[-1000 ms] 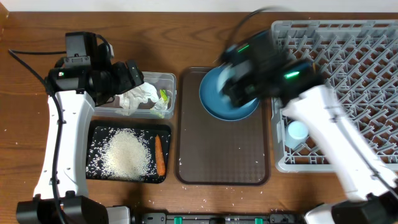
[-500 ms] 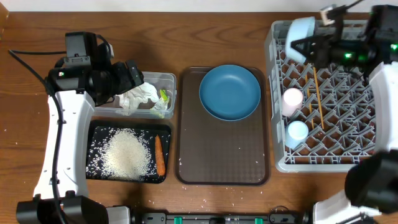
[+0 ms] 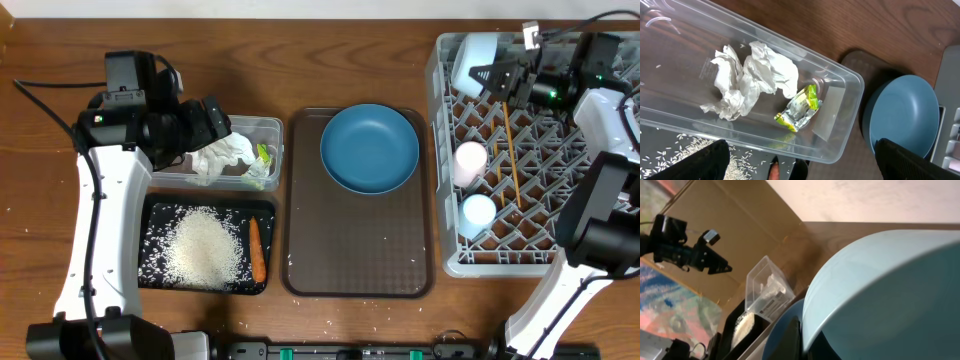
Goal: Sort waste into correct bins and load items into the dishwasher rack
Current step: 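Lift the light-blue bowl and carry it into the rack's back corner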
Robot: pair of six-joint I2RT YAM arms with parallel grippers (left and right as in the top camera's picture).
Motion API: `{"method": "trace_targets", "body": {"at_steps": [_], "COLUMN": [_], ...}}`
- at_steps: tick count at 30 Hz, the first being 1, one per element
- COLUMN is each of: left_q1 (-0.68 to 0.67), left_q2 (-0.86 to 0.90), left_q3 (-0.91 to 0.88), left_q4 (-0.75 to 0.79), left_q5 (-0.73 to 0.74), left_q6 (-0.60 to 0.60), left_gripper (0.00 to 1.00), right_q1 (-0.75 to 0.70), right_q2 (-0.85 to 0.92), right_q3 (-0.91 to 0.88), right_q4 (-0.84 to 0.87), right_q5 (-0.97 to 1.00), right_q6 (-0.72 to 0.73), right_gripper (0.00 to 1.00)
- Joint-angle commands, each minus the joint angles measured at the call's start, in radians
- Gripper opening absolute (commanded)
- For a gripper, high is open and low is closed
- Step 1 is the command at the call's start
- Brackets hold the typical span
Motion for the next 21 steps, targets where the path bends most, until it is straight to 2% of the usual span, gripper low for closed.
{"method": "trace_targets", "body": {"at_steps": [1,9,18,21], "left_q1": [0.003,0.003,0.003,0.003], "left_q2": [0.000,0.000,0.000,0.000], "left_q3": [0.009,0.009,0.009,0.009], "left_q4": [-0.002,-0.002,-0.002,-0.002], "left_q5": [-0.006,-0.006,-0.006,-0.006], "left_q6": [0.006,0.006,0.006,0.006], "left_gripper": [0.95,0.95,0.95,0.95], "right_q1": [-0.033,-0.047,-0.056,-0.065], "right_q2": [0.015,0.016,0.016,0.015], "right_q3": [0.002,0.000,0.000,0.000], "right_q4": [0.002,-0.100,-0.172,-0.198], "right_q5": [0.010,0.357,0.515,0.603], "right_q6": [0.046,0.083,0.086,0.146], "right_gripper": [0.01,0.01,0.01,0.01]}}
